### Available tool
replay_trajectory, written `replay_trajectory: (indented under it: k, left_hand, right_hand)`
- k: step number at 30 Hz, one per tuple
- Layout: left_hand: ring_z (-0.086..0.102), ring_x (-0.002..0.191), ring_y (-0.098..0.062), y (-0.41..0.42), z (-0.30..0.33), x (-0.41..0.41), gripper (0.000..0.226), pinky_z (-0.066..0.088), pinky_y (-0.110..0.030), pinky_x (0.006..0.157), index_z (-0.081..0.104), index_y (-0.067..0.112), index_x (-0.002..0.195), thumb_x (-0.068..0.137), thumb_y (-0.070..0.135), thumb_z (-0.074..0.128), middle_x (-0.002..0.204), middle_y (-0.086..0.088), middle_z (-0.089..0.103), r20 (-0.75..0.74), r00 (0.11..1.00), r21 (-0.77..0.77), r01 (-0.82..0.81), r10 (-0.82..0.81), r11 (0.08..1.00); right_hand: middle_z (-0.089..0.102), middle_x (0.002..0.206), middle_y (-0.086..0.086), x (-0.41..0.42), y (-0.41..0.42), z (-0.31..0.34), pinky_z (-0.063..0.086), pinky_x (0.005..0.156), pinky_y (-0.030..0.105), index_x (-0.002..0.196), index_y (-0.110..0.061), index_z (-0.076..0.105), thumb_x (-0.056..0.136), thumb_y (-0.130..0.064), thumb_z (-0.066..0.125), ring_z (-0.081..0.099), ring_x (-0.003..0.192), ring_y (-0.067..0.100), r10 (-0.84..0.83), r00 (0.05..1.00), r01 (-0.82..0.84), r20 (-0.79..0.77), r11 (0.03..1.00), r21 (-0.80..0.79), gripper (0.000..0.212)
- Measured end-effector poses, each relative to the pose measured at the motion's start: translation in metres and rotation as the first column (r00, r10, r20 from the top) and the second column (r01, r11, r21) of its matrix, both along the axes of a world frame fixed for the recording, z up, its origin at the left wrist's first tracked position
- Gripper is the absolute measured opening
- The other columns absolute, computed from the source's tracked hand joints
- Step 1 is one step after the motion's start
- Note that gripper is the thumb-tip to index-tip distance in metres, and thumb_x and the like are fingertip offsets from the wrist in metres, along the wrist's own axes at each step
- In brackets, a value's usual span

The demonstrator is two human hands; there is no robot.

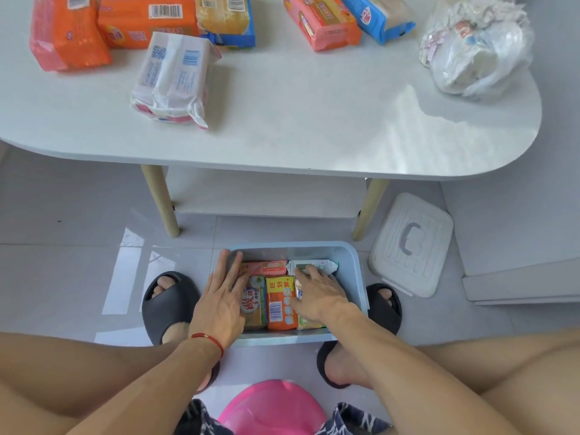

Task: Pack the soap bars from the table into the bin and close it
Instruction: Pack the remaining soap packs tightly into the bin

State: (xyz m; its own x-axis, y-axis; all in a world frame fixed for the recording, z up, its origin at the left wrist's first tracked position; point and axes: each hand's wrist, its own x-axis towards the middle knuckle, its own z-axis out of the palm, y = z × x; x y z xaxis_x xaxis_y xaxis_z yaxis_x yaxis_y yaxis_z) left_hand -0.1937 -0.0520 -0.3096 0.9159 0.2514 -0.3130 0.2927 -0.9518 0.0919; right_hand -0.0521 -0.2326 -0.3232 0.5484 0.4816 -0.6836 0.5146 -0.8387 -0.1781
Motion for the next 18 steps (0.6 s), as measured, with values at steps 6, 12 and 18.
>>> replay_trajectory:
  k: [6, 12, 18]
  left_hand:
    - [0.012, 0.152, -0.024, -0.014, 0.052, 0.032, 0.051, 0.040, -0.055, 0.112, 0.055, 0.023, 0.134, 0.083, 0.026, 0.057, 0.149, 0.003, 0.046, -0.046, 0.970, -0.238, -0.241, 0.237, 0.941]
    - [0.065, 0.102, -0.032, -0.001, 0.149, 0.067, 0.033, 0.055, -0.041, 0.085, 0.065, 0.025, 0.113, 0.082, 0.030, 0.056, 0.109, -0.004, 0.073, 0.136, 0.956, -0.292, -0.211, 0.259, 0.933]
    - [0.059, 0.065, -0.023, 0.042, 0.267, 0.066, 0.024, 0.052, -0.033, 0.063, 0.065, 0.027, 0.094, 0.076, 0.030, 0.049, 0.057, 0.010, 0.056, 0.455, 0.886, -0.215, 0.010, 0.092, 0.976]
  right_hand:
    - [0.047, 0.146, 0.005, 0.007, 0.008, 0.027, 0.041, 0.113, 0.046, 0.149, -0.020, 0.044, 0.097, -0.043, 0.057, 0.045, 0.137, 0.029, -0.031, 0.999, 0.029, 0.023, 0.995, 0.097, 0.059]
    - [0.063, 0.082, -0.001, -0.003, 0.049, 0.105, 0.045, 0.056, 0.032, 0.082, -0.030, 0.056, 0.097, -0.032, 0.058, 0.065, 0.076, 0.022, 0.027, 0.999, -0.036, 0.027, 0.911, 0.410, 0.015]
    - [0.070, 0.068, -0.020, 0.008, 0.067, 0.232, 0.045, 0.054, 0.018, 0.083, -0.036, 0.067, 0.094, -0.028, 0.053, 0.063, 0.061, -0.001, 0.141, 0.988, -0.148, 0.064, 0.732, 0.665, 0.020]
